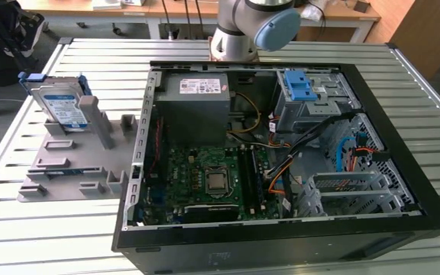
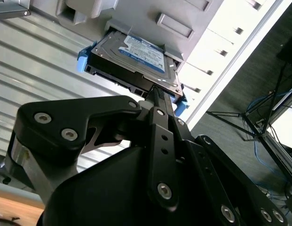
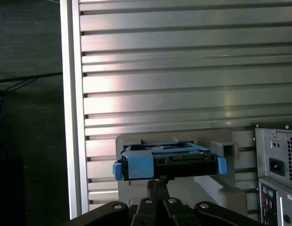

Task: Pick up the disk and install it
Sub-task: 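Reach for the disk, then pick up the disk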

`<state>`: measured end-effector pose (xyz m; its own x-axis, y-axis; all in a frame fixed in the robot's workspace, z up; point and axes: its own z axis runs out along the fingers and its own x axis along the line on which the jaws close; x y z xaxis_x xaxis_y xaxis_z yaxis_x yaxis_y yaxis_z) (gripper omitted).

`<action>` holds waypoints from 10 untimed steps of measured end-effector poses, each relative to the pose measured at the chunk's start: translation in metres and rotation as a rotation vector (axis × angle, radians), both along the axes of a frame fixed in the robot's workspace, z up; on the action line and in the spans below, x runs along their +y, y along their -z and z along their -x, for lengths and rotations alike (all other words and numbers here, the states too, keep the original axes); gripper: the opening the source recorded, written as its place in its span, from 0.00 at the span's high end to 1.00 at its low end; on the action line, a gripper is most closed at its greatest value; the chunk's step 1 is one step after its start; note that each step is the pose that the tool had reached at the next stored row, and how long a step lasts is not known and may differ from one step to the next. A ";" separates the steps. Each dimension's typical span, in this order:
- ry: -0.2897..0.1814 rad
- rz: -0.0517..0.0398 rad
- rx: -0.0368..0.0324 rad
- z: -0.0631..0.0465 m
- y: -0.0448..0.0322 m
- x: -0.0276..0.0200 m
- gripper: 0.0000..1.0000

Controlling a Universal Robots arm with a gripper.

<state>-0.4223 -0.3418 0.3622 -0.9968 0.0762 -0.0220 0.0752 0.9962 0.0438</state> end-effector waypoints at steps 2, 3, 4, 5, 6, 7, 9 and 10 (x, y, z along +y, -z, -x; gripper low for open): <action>0.000 -0.0001 0.0000 0.000 0.0000 0.0000 0.89; 0.000 -0.0001 0.0000 0.000 0.0001 0.0000 0.89; 0.000 -0.0001 0.0000 0.000 0.0001 0.0000 0.89; 0.000 -0.0001 0.0000 0.001 0.0001 0.0000 0.89; 0.000 -0.0001 0.0000 0.001 0.0001 0.0000 0.89; 0.000 -0.0001 0.0000 0.001 0.0001 0.0000 0.89; 0.000 0.0000 0.0000 0.001 0.0001 0.0000 0.89; 0.000 -0.0001 0.0000 0.001 0.0001 0.0000 0.89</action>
<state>-0.4230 -0.3418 0.3621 -0.9969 0.0762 -0.0219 0.0752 0.9962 0.0438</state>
